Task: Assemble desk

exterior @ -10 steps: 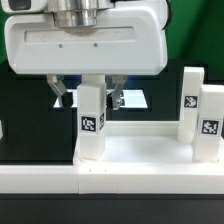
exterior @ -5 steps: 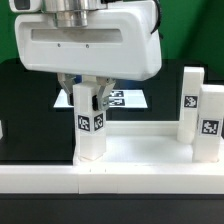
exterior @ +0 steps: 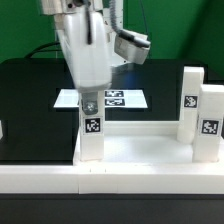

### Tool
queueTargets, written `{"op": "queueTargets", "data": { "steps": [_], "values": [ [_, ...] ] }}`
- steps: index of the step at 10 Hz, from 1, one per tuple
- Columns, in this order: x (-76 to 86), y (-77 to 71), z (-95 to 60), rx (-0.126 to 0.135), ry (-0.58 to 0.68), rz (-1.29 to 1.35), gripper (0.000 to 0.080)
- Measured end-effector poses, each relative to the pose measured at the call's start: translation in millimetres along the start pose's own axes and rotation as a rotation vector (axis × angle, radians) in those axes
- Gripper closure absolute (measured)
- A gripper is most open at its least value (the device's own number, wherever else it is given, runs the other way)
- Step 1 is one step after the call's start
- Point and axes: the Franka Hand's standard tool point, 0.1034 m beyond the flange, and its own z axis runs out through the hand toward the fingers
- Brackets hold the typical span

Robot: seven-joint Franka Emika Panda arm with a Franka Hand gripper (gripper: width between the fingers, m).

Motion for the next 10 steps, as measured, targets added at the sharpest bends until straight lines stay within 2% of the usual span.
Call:
{"op": "queueTargets", "data": {
  "steps": [2,4,6,9,10],
  "values": [
    [-2.2,-0.4,0.3,0.009,-0.005,0.251,0.0509],
    [-2.3,-0.2,0.6,0.008,-0.003,0.236,0.0509],
    [-2.0,-0.4,0.0,0.009,-0.003,0.022,0.0196],
    [-6.4,-2.5,-1.2,0.006,0.006,-0.429,0.0154],
    [-5.6,-2.4,-1.1,0.006,0.007,-0.476,0.0154]
  ]
}}
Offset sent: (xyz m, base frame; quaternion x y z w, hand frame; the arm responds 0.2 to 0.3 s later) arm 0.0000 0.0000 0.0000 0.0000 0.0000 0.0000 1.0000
